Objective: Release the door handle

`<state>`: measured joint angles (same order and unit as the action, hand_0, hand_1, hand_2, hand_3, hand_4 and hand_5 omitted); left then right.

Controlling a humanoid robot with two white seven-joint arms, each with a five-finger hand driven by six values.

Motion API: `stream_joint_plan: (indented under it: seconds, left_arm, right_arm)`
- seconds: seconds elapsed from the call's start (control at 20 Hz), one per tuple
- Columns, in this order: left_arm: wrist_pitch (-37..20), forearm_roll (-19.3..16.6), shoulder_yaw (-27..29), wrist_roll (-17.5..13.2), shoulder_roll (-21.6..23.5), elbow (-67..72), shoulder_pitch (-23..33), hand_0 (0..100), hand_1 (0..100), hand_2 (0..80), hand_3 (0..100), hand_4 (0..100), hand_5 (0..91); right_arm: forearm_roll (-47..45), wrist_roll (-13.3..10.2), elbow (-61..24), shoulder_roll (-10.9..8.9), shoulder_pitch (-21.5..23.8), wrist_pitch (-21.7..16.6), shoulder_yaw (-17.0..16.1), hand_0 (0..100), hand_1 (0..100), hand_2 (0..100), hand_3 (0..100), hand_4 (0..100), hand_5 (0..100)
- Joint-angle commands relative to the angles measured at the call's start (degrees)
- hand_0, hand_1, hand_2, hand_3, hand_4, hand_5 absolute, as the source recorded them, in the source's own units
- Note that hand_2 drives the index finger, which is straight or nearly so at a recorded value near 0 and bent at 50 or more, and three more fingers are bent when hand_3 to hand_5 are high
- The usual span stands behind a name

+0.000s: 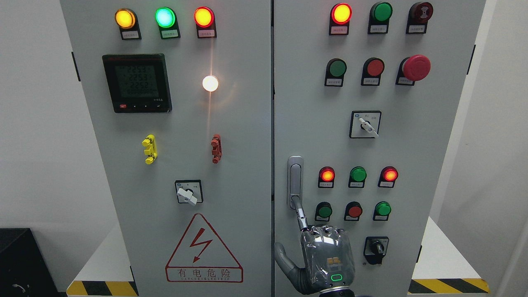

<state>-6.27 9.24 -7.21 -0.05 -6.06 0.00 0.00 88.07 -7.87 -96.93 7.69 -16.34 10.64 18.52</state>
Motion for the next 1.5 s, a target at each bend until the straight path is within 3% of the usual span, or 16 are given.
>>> stream_joint_plan:
  seconds: [0.0,1.45]
  left_arm:
    - [0.03,-0.01,0.00,0.05,0.00,1.67,-1.58,12,56,0.0,0,0,0.0]
    - [0.03,-0.01,0.00,0.05,0.00,1.67,-1.50,12,56,0.0,0,0,0.0]
  right_arm:
    - [0.00,0.58,1.48,0.13,0.08,-0.01,0.11,38,21,0,100,100,100]
    - [0.00,0.66,1.83,0.48,0.43,0.08,0.02,38,21,0,100,100,100]
